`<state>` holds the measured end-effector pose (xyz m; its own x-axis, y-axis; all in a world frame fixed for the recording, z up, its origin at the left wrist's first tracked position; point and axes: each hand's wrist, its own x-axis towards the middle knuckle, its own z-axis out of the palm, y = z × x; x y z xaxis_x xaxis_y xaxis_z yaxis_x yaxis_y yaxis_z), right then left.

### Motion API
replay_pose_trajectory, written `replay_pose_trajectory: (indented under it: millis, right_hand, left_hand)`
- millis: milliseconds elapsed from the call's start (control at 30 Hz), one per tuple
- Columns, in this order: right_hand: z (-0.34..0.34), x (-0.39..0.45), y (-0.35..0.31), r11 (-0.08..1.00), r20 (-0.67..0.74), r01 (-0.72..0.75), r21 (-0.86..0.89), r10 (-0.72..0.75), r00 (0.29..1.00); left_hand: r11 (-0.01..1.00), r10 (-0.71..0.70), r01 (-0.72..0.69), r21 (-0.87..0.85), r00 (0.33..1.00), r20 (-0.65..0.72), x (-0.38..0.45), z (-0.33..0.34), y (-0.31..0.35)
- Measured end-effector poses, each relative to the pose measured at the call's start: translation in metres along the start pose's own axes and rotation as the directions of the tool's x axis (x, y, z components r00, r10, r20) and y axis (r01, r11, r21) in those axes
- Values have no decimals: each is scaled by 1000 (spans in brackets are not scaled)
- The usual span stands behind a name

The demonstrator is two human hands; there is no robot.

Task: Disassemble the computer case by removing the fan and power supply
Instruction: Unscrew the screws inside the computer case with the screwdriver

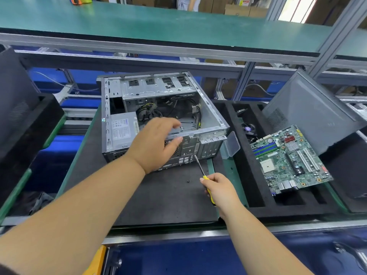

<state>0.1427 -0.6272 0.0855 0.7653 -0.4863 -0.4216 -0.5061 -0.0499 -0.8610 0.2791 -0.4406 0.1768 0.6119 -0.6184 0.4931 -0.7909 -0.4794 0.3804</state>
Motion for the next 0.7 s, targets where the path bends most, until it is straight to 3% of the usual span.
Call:
replay_pose_trajectory:
  millis: [67,167,333,433,700]
  right_hand:
    - [-12,2,2,1000,1,17,-4,-17,1000]
    - [-31,4,6,1000,0,23,9,-23,1000]
    - [-58,13,15,999,0,35,24,-35,999]
    - [-71,19,22,999,18,32,14,-32,999]
    - [-101,28,34,999,98,31,22,-33,995]
  left_hand:
    - [997,-22,24,-69,1000,22,-10,16,20]
    - [993,-100,109,-39,977,186,-27,53,37]
    - [911,-405,403,92,826,392,-52,107,33]
    - [861,-504,479,170,766,398,-57,124,29]
    - [788,-615,560,254,721,318,-55,137,39]
